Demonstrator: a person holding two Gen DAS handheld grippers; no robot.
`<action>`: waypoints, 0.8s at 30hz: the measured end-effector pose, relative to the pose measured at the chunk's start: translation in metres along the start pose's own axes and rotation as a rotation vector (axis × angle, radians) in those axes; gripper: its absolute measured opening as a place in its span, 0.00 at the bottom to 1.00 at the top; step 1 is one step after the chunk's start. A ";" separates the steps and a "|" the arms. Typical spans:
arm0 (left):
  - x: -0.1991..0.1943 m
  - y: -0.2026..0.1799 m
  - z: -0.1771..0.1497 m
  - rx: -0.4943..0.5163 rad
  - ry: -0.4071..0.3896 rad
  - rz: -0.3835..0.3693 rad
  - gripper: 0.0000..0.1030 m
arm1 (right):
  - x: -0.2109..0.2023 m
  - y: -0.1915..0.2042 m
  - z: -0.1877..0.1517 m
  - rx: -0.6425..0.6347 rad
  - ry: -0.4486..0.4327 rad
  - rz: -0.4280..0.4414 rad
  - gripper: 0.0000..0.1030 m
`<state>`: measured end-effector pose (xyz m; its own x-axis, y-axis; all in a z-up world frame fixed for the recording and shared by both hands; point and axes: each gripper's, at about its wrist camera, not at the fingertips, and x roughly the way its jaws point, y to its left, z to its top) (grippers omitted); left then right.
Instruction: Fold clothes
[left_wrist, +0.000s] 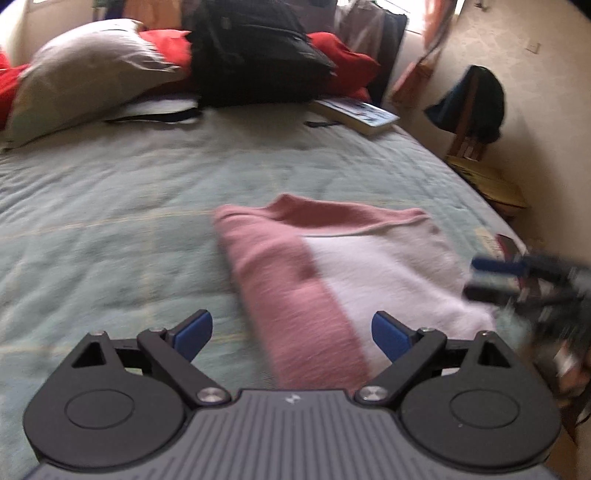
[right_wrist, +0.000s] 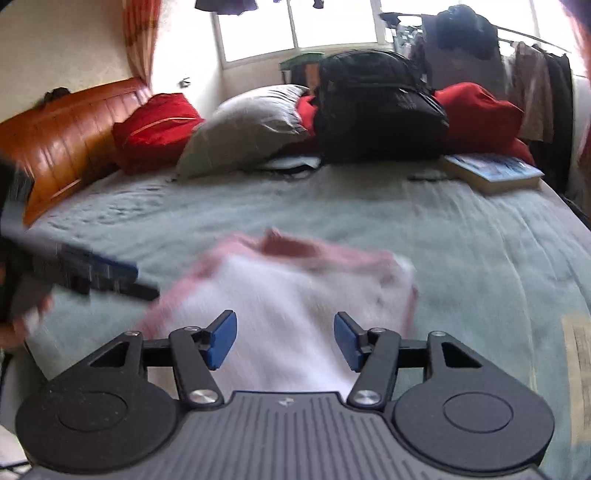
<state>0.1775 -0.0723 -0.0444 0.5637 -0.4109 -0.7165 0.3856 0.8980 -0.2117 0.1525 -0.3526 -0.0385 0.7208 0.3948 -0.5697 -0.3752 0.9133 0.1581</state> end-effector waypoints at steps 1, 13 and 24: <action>-0.003 0.004 -0.002 -0.006 -0.006 0.018 0.90 | 0.006 0.003 0.012 -0.009 0.003 0.012 0.65; -0.016 0.054 -0.018 -0.054 -0.040 0.081 0.91 | 0.154 0.002 0.054 -0.016 0.185 -0.045 0.69; -0.008 0.062 -0.020 -0.064 -0.020 0.070 0.91 | 0.096 -0.009 0.055 0.034 0.127 -0.126 0.70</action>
<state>0.1821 -0.0100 -0.0652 0.6022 -0.3489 -0.7181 0.2973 0.9328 -0.2039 0.2572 -0.3180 -0.0499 0.6806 0.2633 -0.6836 -0.2654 0.9584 0.1050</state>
